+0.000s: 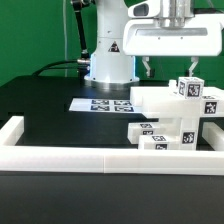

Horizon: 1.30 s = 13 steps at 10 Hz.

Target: Assemble chair

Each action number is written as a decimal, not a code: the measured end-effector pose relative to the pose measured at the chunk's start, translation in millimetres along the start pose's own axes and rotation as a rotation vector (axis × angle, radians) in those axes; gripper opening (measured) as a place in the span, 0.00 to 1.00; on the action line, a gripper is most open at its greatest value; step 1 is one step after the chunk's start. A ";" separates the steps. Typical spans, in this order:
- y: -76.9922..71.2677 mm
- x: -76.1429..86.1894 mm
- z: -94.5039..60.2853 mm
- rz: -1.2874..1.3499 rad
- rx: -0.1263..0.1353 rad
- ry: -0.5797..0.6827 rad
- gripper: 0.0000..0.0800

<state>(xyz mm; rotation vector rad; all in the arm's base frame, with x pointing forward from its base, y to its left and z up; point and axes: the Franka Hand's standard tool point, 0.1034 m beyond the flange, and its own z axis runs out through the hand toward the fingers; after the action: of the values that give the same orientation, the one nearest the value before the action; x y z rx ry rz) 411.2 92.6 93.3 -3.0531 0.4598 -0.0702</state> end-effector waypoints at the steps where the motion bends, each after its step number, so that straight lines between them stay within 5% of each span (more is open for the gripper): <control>1: -0.4 -7.6 8.4 0.000 -0.010 0.003 0.81; 7: -19.2 -36.7 54.9 -0.013 -0.073 -0.007 0.81; 11: -18.4 -36.9 56.0 -0.012 -0.075 -0.007 0.81; 13: -20.6 -41.0 73.5 -0.022 -0.099 0.008 0.81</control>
Offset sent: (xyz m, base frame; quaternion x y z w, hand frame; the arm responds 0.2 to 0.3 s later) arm -0.0078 0.0289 -0.0294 0.0002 0.0043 0.0405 0.9992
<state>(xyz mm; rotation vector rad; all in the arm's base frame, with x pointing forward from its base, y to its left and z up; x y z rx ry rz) 382.0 127.7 19.7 -3.1563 0.4426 -0.0618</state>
